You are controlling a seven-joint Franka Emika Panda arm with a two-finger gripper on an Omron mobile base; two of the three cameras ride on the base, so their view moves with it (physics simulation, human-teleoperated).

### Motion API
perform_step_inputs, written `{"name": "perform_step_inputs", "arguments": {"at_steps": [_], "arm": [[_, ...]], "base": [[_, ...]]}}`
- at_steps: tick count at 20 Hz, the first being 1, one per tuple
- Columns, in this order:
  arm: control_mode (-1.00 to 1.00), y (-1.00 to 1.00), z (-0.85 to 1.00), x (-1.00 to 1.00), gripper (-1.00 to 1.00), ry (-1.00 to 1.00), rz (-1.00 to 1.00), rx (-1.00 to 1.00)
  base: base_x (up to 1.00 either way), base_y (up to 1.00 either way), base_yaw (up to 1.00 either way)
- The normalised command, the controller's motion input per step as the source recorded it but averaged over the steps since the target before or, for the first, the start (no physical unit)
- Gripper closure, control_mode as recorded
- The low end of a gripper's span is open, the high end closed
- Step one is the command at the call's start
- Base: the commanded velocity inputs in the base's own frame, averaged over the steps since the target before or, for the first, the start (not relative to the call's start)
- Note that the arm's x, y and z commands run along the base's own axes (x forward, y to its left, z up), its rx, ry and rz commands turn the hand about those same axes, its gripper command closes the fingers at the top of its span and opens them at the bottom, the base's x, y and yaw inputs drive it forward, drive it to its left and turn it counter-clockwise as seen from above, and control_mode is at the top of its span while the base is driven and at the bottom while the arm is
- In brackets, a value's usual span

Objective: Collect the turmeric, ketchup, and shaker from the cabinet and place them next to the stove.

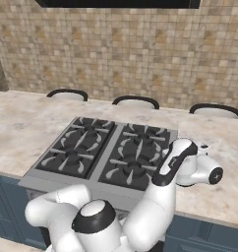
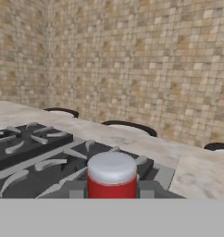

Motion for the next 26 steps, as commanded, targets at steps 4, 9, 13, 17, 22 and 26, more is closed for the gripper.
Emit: {"name": "perform_step_inputs", "arguments": {"at_steps": [4, 9, 13, 17, 22, 26], "arm": [[-1.0, -0.23, -0.38, 0.13, 1.0, 0.0, 0.01, 0.0], [-1.0, -0.22, -0.31, 0.05, 1.0, 0.0, 0.0, -0.01], [-1.0, -0.11, -0.22, 0.12, 1.0, 0.0, 0.0, 0.0], [-1.0, -0.11, -0.2, 0.13, 1.0, 0.0, 0.0, 0.0], [-1.0, -0.18, -0.18, 0.11, 1.0, 0.0, 0.0, 0.0], [-1.0, -0.19, -0.17, 0.12, 1.0, 0.0, 0.0, 0.0]], "base": [[0.0, 0.0, 0.0], [0.0, 0.0, 0.0], [0.0, 0.0, 0.0], [0.0, 0.0, 0.0], [0.0, 0.0, 0.0], [0.0, 0.0, 0.0]]}}
